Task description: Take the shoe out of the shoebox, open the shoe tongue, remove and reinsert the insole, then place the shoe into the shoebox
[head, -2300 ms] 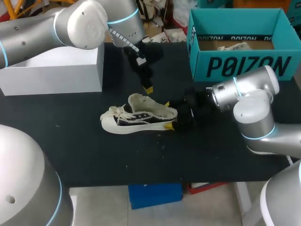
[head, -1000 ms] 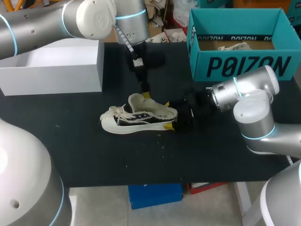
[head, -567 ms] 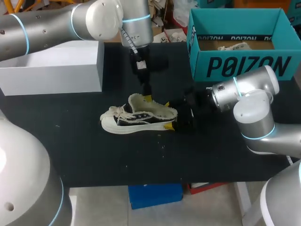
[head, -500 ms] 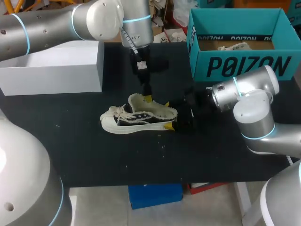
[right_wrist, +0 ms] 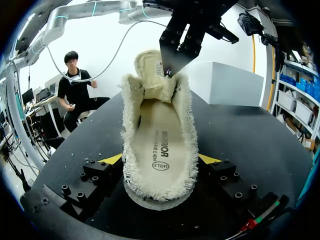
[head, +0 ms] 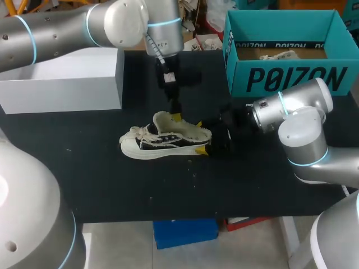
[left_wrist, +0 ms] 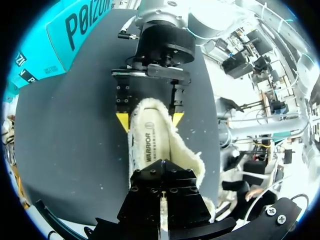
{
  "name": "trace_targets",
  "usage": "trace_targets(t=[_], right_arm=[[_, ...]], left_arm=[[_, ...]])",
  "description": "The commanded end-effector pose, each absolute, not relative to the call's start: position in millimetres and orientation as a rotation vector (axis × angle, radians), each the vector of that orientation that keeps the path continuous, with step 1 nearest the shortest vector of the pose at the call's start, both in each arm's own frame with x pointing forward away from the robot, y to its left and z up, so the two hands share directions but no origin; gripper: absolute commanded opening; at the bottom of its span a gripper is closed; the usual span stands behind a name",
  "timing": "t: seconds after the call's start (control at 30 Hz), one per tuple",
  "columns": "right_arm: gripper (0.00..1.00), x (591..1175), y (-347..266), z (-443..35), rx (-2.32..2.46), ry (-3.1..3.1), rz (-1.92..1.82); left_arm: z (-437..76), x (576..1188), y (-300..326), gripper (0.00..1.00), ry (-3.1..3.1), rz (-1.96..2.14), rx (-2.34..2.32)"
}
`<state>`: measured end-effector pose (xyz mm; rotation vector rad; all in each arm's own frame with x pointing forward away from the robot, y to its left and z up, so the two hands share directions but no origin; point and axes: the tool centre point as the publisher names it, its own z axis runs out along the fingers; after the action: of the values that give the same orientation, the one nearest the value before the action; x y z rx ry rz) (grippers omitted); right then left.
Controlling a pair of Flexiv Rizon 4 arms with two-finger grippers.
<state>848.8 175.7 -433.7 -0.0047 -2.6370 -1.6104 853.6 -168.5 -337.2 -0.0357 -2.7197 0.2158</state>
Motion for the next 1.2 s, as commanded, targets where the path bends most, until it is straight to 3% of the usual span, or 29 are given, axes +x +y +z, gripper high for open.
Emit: trace_targets(t=[0.03,1.2], right_arm=[[0.00,849.7,178.0,-439.9,-0.006,-2.637,-1.610],[0.00,849.7,178.0,-439.9,-0.006,-2.637,-1.610]], left_arm=[[-340.4,856.4,-172.9,0.00,-2.703,0.174,-0.043],[-387.9,824.2,-160.5,0.00,-2.673,0.003,0.064]])
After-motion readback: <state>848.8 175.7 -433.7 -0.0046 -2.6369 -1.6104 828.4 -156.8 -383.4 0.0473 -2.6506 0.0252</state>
